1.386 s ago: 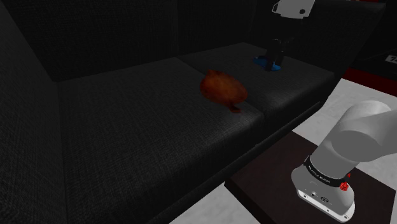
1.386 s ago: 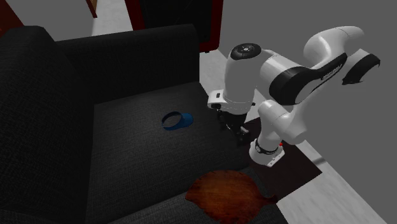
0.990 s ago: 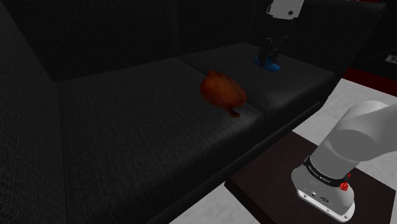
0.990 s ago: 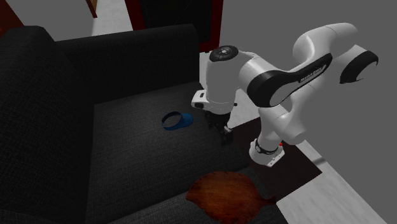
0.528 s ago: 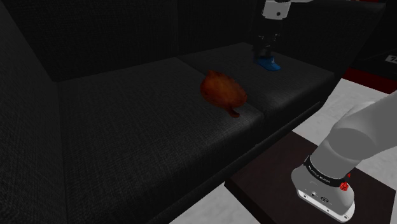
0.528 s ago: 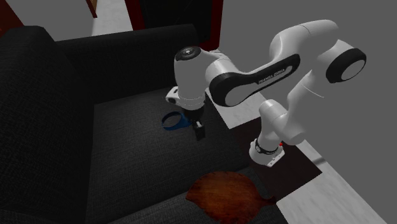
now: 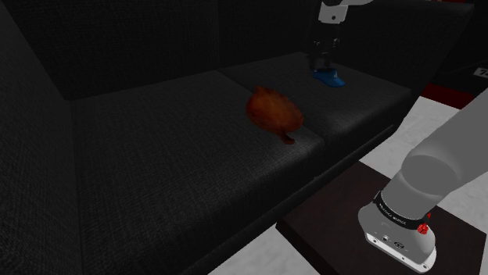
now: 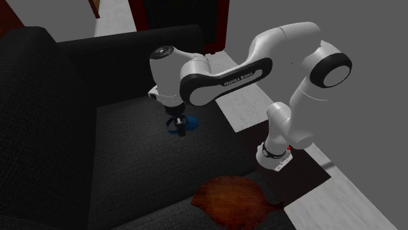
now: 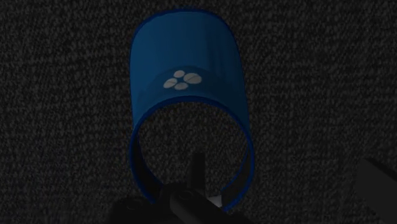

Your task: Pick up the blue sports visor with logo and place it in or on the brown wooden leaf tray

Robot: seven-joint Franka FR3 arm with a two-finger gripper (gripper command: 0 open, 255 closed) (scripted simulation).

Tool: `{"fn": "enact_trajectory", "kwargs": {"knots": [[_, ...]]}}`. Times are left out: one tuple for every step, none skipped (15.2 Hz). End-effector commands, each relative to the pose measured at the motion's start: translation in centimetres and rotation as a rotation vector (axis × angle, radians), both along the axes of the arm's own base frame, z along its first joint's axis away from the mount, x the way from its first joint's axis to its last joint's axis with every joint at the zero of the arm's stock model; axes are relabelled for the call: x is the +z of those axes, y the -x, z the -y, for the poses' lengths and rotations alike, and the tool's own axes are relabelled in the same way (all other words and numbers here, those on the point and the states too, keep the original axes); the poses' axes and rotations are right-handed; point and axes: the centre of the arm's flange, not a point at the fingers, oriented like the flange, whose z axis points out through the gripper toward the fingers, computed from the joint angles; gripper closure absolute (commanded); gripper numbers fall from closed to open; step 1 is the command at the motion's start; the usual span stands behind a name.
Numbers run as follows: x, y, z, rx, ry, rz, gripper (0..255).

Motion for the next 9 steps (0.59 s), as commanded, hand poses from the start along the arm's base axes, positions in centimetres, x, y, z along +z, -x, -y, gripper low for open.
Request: {"fn": "enact_trajectory", "kwargs": {"knots": [[-0.5,-1.3,1.2,-0.016,0.005,-0.003,0],[-1.0,-1.2,1.2,-0.016,0.005,-0.003,0],[-1.5,-1.2,1.2,-0.016,0.005,-0.003,0],[-2.1,-1.2,1.1,-0.016,0.005,-0.003,0],[-2.6,-1.2,1.1,-0.016,0.005,-0.003,0],[-3.1,-1.1,1.1,-0.016,0.005,-0.003,0],[-3.7,-1.1,1.1,-0.016,0.005,-0.003,0],[-4.5,-1.1,1.1,-0.016,0.005,-0.003,0],[-4.5,-1.1,1.1,-0.016,0.005,-0.003,0]]}}
